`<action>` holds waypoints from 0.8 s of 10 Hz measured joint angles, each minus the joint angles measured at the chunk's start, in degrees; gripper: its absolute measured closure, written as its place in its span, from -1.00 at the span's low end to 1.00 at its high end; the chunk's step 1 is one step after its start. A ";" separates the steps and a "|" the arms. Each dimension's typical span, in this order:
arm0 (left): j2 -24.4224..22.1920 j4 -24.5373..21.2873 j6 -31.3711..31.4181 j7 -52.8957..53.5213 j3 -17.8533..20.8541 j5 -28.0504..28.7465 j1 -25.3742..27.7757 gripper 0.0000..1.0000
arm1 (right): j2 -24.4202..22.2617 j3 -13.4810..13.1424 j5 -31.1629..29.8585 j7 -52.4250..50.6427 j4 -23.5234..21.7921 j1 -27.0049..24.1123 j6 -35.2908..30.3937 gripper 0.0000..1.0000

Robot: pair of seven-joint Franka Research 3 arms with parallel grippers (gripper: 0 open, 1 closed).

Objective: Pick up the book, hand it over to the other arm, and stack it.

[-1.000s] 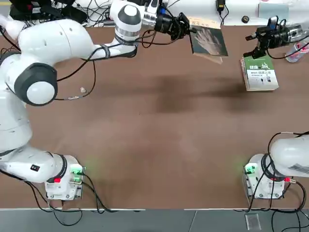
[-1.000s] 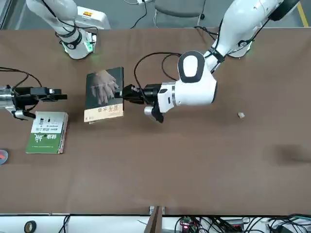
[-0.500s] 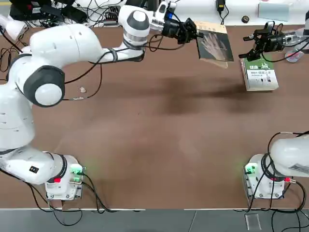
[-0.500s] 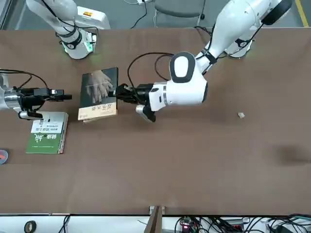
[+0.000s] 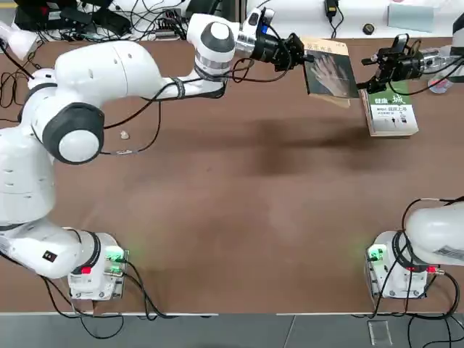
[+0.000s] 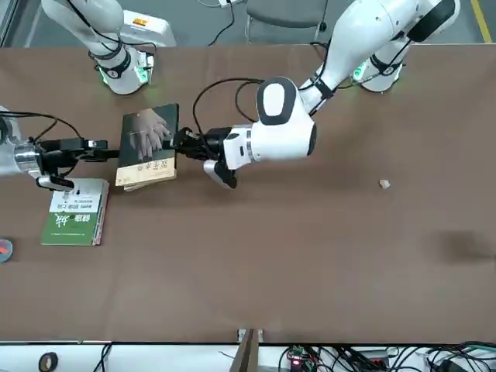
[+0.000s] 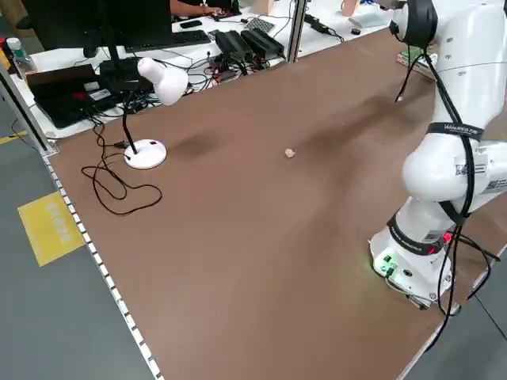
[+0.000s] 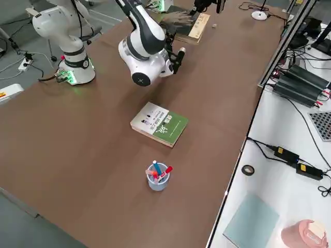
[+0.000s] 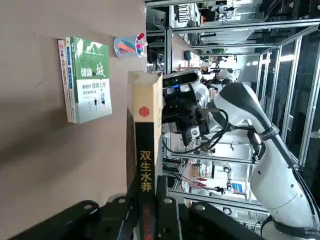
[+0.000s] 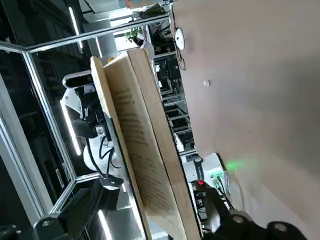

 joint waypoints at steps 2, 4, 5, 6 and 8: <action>0.14 0.27 0.00 0.04 0.07 0.00 0.00 0.68 | 0.00 -0.02 0.01 -0.53 0.00 -0.01 0.00 -1.00; 0.19 0.57 0.00 0.18 0.06 0.00 -0.04 0.68 | 0.03 -0.08 0.01 -2.08 0.00 -0.02 0.00 -1.00; 0.20 0.66 0.00 0.23 0.06 0.00 -0.08 0.68 | 0.18 -0.12 0.01 -3.10 0.00 -0.03 0.01 -1.00; 0.21 0.75 0.00 0.33 0.06 0.00 -0.18 0.68 | 0.51 -0.16 -0.04 -4.37 0.00 -0.06 -0.04 -1.00; 0.24 0.94 0.01 0.37 0.05 0.00 -0.52 0.68 | 1.53 -0.24 -0.06 -6.66 0.01 -0.11 -1.04 -1.00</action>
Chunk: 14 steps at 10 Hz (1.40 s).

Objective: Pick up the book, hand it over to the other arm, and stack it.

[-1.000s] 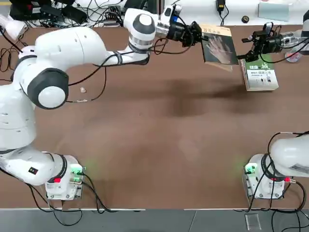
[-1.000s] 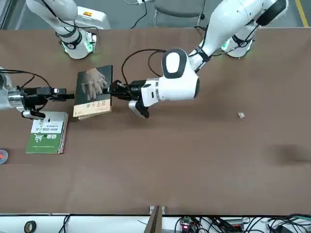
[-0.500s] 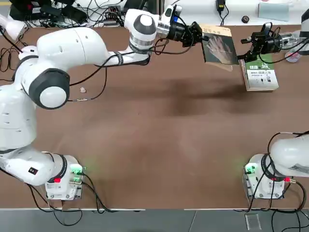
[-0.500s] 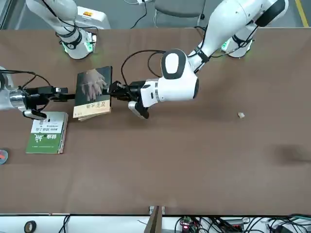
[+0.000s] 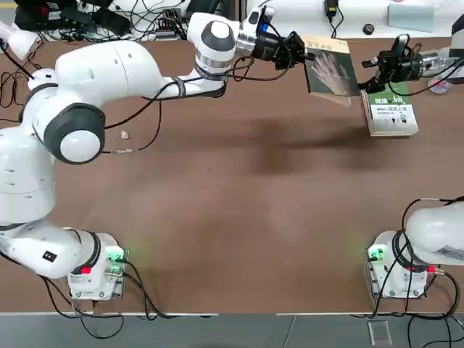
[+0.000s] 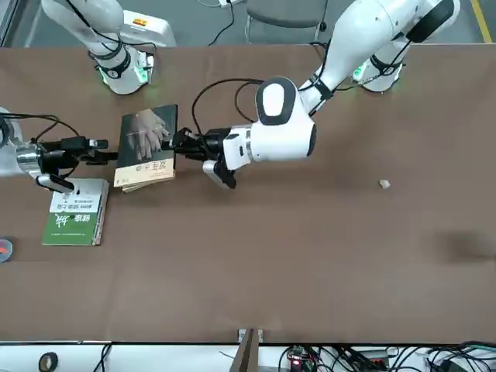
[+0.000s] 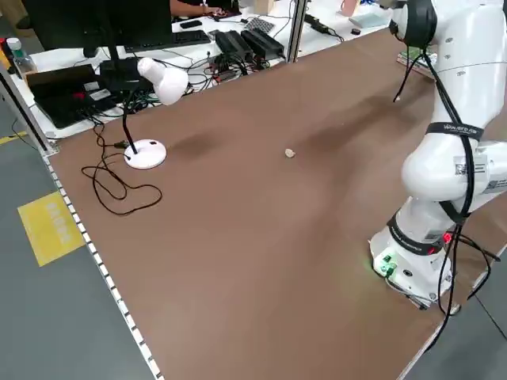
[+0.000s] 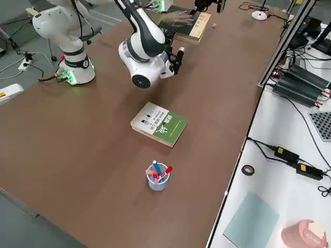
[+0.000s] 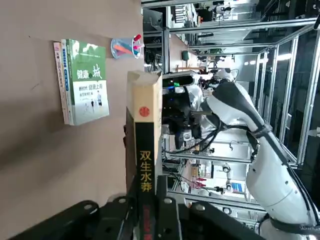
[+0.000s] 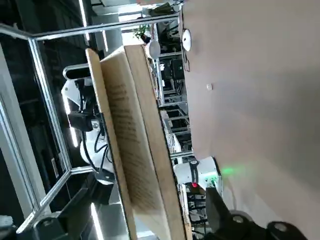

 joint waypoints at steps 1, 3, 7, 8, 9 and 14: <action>0.04 0.02 0.09 0.00 0.00 0.00 -0.18 0.68 | 0.54 -0.02 0.00 -0.54 0.00 -0.01 -0.54 -1.00; 0.15 0.02 0.32 0.00 0.00 0.00 -0.51 0.68 | 1.07 -0.02 0.00 -1.15 0.05 -0.01 -1.31 -1.00; 0.18 0.02 1.36 0.00 0.00 0.00 -1.16 0.68 | 1.14 -0.03 0.60 -2.30 0.12 -0.01 -2.45 -1.00; 0.18 0.02 1.67 0.00 0.00 0.00 -1.33 0.68 | 1.14 -0.02 0.85 -2.52 0.14 0.01 -2.54 -1.00; 0.19 0.03 1.80 0.00 0.01 0.00 -1.47 0.68 | 1.14 0.00 0.90 -2.76 0.16 0.03 -2.61 -1.00; 0.19 0.49 2.46 0.00 0.00 0.00 -1.98 0.68 | 1.19 0.18 0.92 -5.05 0.10 1.96 -2.57 -1.00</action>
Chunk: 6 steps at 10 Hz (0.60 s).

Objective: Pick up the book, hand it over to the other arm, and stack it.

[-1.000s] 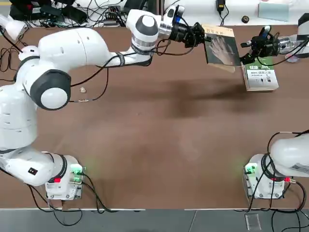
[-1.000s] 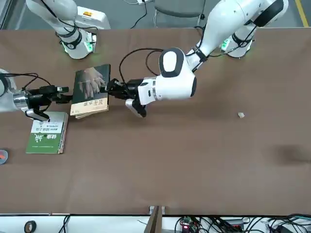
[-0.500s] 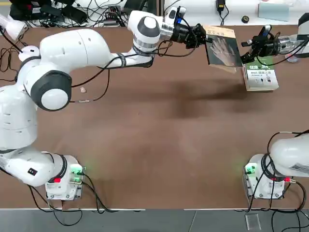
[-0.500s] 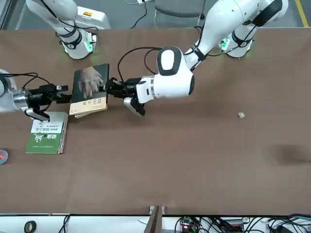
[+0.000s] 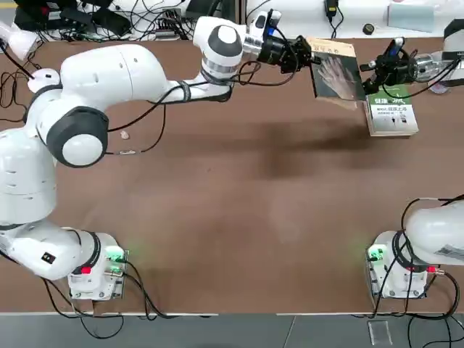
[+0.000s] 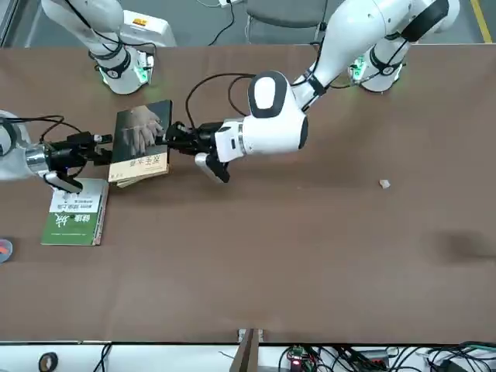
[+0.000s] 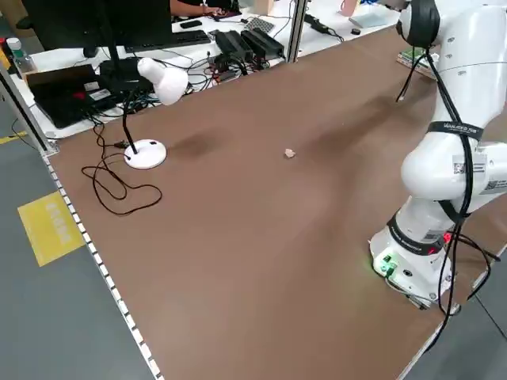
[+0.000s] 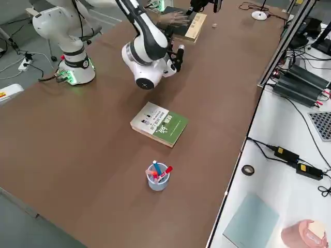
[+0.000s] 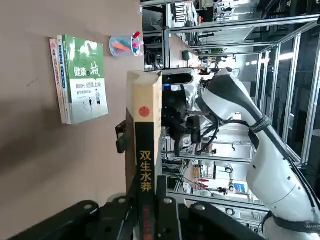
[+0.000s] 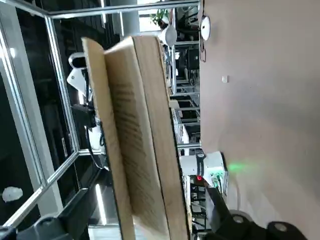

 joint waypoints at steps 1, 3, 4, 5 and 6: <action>0.00 0.11 0.00 0.00 0.00 0.00 0.00 0.68 | 0.01 0.01 0.02 -0.24 0.00 0.76 0.27 -1.00; 0.00 0.23 0.00 0.00 -0.01 0.00 -0.02 0.68 | 0.02 0.04 0.09 -0.47 0.00 1.84 0.73 -0.94; 0.00 0.25 0.00 0.00 -0.02 0.00 -0.05 0.68 | 0.02 0.04 0.11 -0.47 0.00 2.07 0.77 -0.74; 0.00 0.25 0.00 0.00 -0.02 0.00 -0.09 0.68 | 0.02 0.03 0.11 -0.46 0.00 2.10 0.77 -0.52; 0.00 0.25 0.00 0.00 -0.03 0.00 -0.14 0.68 | 0.03 -0.05 0.12 -0.17 0.00 2.07 0.76 -0.31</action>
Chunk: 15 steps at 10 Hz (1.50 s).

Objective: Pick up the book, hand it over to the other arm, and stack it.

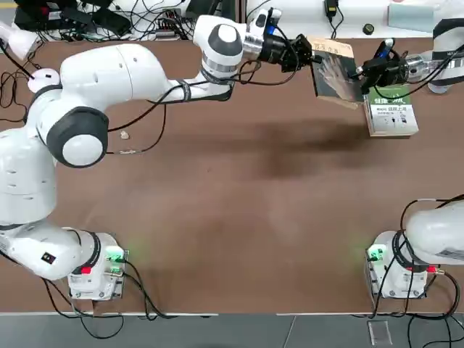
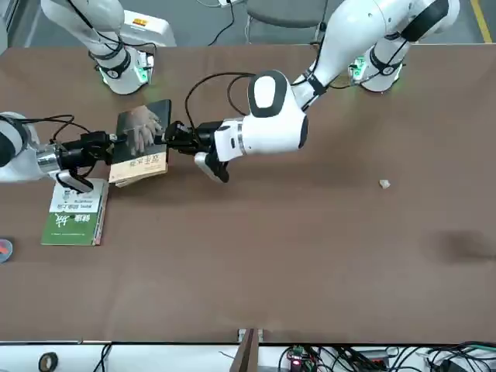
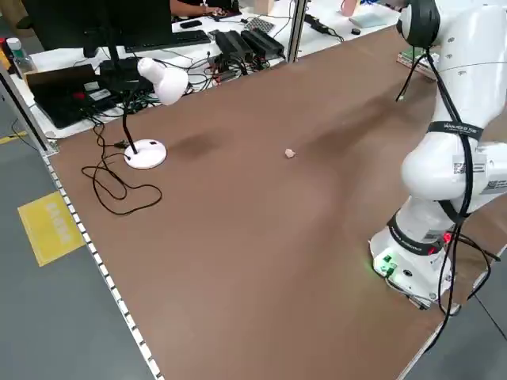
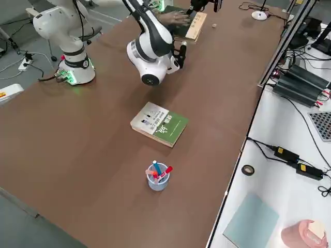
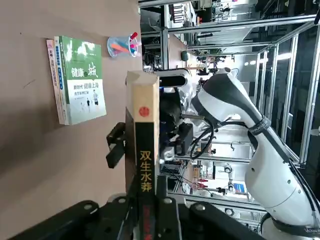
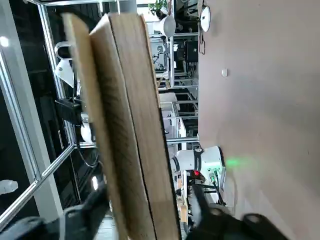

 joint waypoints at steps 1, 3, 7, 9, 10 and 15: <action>0.00 0.00 0.00 0.00 0.00 0.00 -0.02 0.68 | 0.01 -0.10 0.00 0.85 -0.01 -0.07 -0.03 -0.07; 0.02 0.00 0.02 0.00 0.02 0.00 -0.02 0.68 | 0.02 -0.35 0.03 2.63 0.00 -0.24 -0.24 0.36; 0.32 -0.01 0.02 -0.02 0.03 0.00 -0.02 0.69 | 0.02 -0.86 0.47 5.00 0.01 -0.54 -1.66 0.65; 0.32 0.08 0.02 -0.02 0.00 0.00 -0.03 0.42 | 0.02 -1.49 0.75 6.34 0.06 -0.54 -2.97 0.65; 0.31 0.18 0.02 -0.02 -0.07 0.00 -0.05 0.18 | 0.02 -2.04 0.79 6.65 0.11 -0.53 -3.74 0.65; 0.31 1.00 1.53 -0.02 -0.20 0.00 -0.37 -0.83 | 0.03 -5.31 0.78 7.13 0.36 -0.55 -6.78 0.67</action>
